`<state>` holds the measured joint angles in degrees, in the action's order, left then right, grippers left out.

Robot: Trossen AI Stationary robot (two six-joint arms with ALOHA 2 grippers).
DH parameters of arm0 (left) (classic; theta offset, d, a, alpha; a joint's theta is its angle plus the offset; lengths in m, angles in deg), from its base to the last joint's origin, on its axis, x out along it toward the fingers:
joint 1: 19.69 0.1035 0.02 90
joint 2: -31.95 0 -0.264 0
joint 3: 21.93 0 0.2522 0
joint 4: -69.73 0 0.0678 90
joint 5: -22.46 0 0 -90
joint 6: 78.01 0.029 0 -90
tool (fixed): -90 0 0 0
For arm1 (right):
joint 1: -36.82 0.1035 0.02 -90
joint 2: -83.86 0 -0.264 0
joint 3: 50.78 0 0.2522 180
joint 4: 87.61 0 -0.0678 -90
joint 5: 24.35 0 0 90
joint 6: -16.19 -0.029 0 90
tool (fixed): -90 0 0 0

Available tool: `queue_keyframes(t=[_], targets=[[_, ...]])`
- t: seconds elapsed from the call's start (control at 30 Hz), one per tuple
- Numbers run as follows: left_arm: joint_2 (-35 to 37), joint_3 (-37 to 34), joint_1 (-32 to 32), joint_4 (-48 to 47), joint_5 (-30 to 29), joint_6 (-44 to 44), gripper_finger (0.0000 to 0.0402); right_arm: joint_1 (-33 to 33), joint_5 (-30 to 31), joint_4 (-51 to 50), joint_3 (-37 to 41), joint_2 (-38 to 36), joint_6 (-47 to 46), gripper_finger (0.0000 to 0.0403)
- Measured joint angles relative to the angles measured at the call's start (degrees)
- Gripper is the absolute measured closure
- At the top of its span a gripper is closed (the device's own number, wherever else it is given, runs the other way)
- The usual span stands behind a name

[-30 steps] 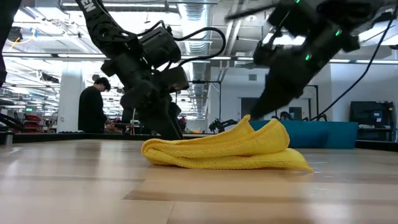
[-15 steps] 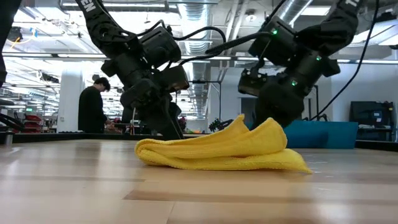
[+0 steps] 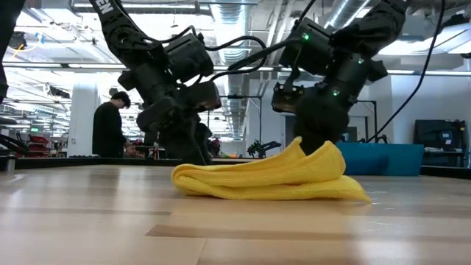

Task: Roll microfiber towels into tight, uniform cylinder then place into a basket
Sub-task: Roll the yellow microfiber cloth

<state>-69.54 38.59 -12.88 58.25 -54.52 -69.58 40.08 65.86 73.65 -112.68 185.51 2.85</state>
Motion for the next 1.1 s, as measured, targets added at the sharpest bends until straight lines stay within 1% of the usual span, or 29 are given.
queue_keyframes(t=[0.13,0.17,0.3,0.4,0.5,0.6,0.7,0.83,1.0,1.1], targets=[[0.5,0.0,0.0,-2.1,0.0,1.1,0.0207,0.2,-1.0,-2.5,-1.1,0.0,0.7,0.038],[0.8,0.0,0.0,-3.2,0.0,1.2,0.0207,0.3,-1.1,-2.6,-1.2,0.0,1.8,0.0389],[2.5,0.3,0.0,-6.8,0.0,1.2,0.0207,1.9,2.1,-3.8,-2.2,0.0,4.7,0.0383],[4.3,0.6,0.0,-9.8,0.0,1.2,0.0207,3.4,5.5,-7.8,-4.2,0.0,6.1,0.0387],[6.4,0.6,0.0,-11.9,1.8,1.2,0.0207,5.3,9.3,-11.6,-6.7,0.0,8.1,0.0396],[7.9,0.6,0.0,-13.7,3.2,0.8,0.0207,7.6,11.2,-13.0,-8.3,0.0,9.4,0.0391],[9.1,0.6,0.0,-14.8,4.3,0.6,0.0207,10.4,15.4,-14.1,-9.5,0.0,10.5,0.039],[9.2,0.6,0.0,-14.0,5.2,0.6,0.0207,14.4,22.8,-14.0,-9.7,0.0,16.5,0.0398],[8.7,0.6,0.0,-10.1,6.2,-1.7,0.0207,16.3,26.9,-13.9,-9.7,0.0,18.1,0.0392],[8.7,0.6,0.0,-8.1,6.3,-1.8,0.0207,17.2,29.8,-13.8,-9.7,0.0,20.6,0.0396]])
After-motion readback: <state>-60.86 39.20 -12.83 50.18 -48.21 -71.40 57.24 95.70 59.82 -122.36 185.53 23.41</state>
